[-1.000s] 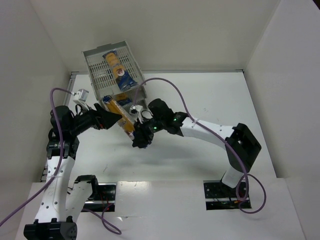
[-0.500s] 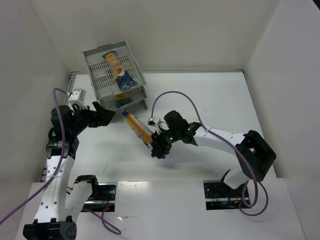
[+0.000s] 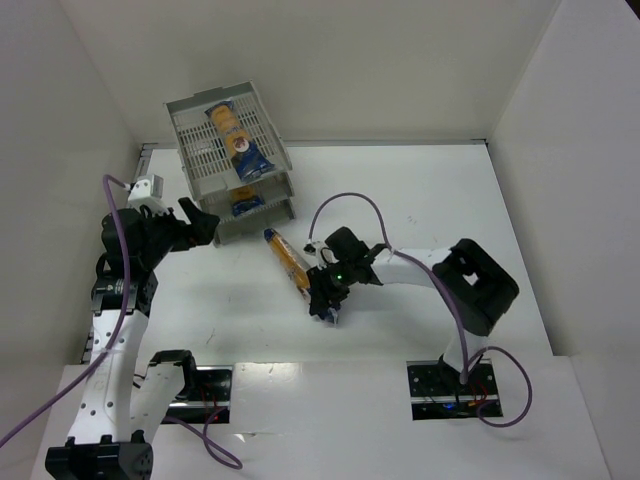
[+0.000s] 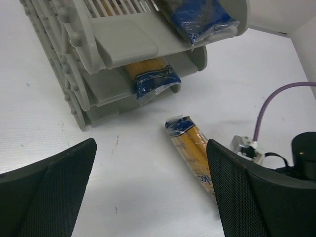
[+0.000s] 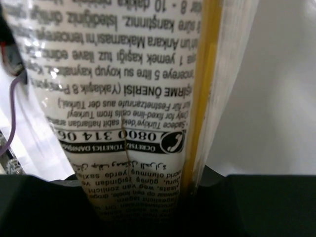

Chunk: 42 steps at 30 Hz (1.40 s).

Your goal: Place and organize the pasta boxes and bags onto the shelf

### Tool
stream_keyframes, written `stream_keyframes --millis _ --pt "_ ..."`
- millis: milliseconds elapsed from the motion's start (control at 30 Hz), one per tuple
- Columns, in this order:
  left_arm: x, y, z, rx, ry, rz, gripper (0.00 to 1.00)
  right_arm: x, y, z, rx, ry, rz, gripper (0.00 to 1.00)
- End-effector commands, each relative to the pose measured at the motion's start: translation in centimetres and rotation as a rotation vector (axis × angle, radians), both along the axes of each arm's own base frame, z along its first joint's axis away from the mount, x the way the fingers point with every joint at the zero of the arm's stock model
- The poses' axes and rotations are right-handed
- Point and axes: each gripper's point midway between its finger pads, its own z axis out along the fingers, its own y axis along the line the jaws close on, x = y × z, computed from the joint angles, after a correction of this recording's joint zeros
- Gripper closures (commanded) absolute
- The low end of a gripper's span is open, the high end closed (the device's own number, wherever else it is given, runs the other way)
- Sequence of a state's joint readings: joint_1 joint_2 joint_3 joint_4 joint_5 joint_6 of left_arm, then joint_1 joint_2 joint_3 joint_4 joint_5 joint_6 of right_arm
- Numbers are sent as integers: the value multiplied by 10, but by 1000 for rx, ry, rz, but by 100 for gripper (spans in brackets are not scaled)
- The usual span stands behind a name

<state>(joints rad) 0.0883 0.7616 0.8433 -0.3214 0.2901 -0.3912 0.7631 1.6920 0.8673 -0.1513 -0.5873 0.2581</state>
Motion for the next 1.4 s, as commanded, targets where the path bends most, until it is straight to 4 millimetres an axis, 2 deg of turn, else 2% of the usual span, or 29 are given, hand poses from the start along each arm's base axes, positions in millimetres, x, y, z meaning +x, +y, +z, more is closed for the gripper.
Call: stream_keyframes --millis 0,33,67,133,167,200,233,267,333,467,500,533,600,700,733,800,867,900,933,1000,1033,1067,1133,1167,1233,1267,1300,1333,1367 --pt "5 7 20 35 -67 29 1 35 40 33 135 -91 -15 100" --pt "5 7 20 35 -66 30 1 39 43 33 136 -92 -15 100" --pt "7 9 18 49 -70 35 1 48 52 42 156 -102 -23 100" --pt "8 9 20 58 -83 33 1 60 63 37 155 -102 -36 100" --pt "8 12 19 74 -85 41 1 74 75 50 179 -136 -41 100" --pt "8 12 15 74 -76 41 1 79 79 42 171 -128 -42 100" --pt "9 13 17 88 -88 38 1 84 84 43 176 -133 -42 100" --pt "9 13 17 88 -88 38 1 93 94 54 199 -147 -48 100" --pt "9 13 17 102 -91 34 1 99 99 45 186 -123 -72 100" --pt "6 15 18 114 -103 43 1 111 108 42 177 -94 -118 100" --pt "6 15 18 114 -103 43 1 114 111 43 183 -99 -118 100" --pt "6 17 16 117 -93 54 1 120 119 53 209 -104 -118 100" --pt "6 17 16 117 -93 54 1 129 126 50 203 -110 -126 100" --pt "7 17 18 109 -102 57 1 145 140 55 221 -113 -148 100" --pt "9 17 18 100 -100 59 1 153 145 62 232 -137 -158 100" --pt "9 18 18 103 -100 68 1 162 151 61 236 -129 -200 100" --pt "9 18 13 102 -90 68 1 177 156 74 250 -169 -241 100" --pt "9 18 13 102 -90 68 1 181 157 70 236 -162 -259 100" --pt "9 18 13 102 -90 68 1 189 160 74 235 -174 -283 100" --pt "9 18 13 102 -90 68 1 208 156 72 195 -185 -404 88" --pt "9 18 13 102 -90 68 1 215 155 78 186 -195 -441 67" --pt "9 18 13 102 -90 68 1 218 154 72 171 -201 -456 59" --pt "9 18 13 102 -90 68 1 220 155 85 188 -233 -443 33" --pt "9 18 13 102 -90 68 1 219 155 92 199 -241 -430 23" --pt "9 17 14 100 -91 59 1 212 148 89 183 -240 -423 19" --pt "9 17 14 100 -91 59 1 209 145 101 197 -250 -424 16" --pt "9 17 14 100 -91 59 1 206 142 104 194 -261 -415 16" --pt "9 17 14 100 -91 59 1 199 135 95 173 -246 -414 13" --pt "9 15 14 97 -92 50 1 193 129 109 180 -262 -407 10"
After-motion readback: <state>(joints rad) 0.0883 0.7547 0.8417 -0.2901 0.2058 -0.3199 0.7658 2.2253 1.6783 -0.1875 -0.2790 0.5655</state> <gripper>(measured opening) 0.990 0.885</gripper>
